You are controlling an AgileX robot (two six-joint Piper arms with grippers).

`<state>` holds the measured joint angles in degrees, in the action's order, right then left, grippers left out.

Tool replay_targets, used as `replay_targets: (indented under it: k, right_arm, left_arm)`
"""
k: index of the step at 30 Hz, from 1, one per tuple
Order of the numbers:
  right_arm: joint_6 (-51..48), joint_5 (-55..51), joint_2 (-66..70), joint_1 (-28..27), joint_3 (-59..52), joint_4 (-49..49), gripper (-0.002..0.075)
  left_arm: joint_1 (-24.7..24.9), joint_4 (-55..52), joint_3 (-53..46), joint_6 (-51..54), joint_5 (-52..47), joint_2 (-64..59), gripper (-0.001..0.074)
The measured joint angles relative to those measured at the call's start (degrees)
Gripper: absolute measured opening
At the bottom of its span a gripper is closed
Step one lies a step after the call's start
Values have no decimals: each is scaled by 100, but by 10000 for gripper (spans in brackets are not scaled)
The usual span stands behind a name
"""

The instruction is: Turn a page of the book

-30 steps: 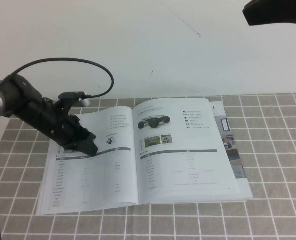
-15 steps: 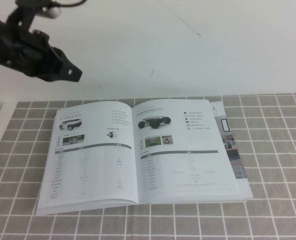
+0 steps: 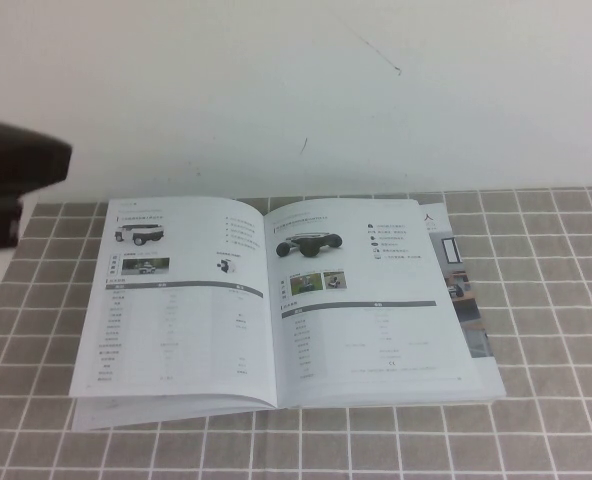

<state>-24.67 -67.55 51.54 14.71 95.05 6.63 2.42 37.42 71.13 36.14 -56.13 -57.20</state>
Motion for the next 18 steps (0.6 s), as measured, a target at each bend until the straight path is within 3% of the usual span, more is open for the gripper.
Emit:
replay_targets:
  k: [9,18]
  right_arm:
    - [416,912,-1955,0,-2852,-175,-2]
    - [442,2288,-3347,0,-5295,-23,-2]
  left_arm:
    - [0,-439,-2149,-603,570,2728,-4]
    - [0,-907,-3520,-1306,1253,4998,-4]
